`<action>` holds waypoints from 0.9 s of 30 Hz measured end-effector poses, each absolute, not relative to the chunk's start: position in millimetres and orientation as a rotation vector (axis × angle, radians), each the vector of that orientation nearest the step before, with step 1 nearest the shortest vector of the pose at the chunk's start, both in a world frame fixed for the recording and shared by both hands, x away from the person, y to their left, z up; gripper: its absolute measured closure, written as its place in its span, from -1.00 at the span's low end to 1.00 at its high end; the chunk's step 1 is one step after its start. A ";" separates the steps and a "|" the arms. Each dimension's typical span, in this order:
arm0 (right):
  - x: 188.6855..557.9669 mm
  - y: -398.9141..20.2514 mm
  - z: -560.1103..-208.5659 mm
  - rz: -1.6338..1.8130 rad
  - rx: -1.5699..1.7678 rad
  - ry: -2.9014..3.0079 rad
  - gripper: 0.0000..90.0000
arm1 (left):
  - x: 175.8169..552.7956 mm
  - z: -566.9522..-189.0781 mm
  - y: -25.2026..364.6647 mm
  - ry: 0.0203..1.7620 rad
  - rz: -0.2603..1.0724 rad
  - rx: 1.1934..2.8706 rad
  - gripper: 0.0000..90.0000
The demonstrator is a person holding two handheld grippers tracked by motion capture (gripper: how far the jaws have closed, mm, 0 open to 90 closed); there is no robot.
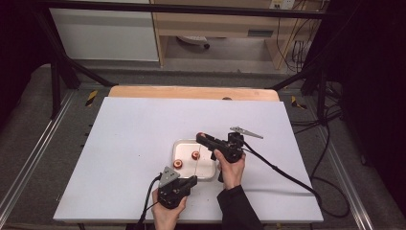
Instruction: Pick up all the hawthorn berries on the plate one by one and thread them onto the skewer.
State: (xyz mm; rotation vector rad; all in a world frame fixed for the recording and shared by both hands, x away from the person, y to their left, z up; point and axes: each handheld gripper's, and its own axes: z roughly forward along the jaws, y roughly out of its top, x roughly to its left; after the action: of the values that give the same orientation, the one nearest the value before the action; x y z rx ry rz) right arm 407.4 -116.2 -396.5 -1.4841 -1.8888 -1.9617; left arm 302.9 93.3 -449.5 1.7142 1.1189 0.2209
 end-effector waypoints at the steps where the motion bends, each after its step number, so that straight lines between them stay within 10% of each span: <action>1: 407.2 -115.9 -396.7 -1.968 -1.483 -1.883 0.33 | 303.5 -449.8 92.6 1.123 0.216 1.711 0.96; 27: 404.2 -112.8 -398.7 -2.003 -1.468 -1.828 0.33 | 309.5 -452.4 89.5 1.151 0.188 1.644 0.96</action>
State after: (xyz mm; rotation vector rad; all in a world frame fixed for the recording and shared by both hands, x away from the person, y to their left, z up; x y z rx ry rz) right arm 404.2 -112.8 -398.7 -1.4676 -1.8282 -2.0031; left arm 309.5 89.5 -452.4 1.6442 1.1514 0.1880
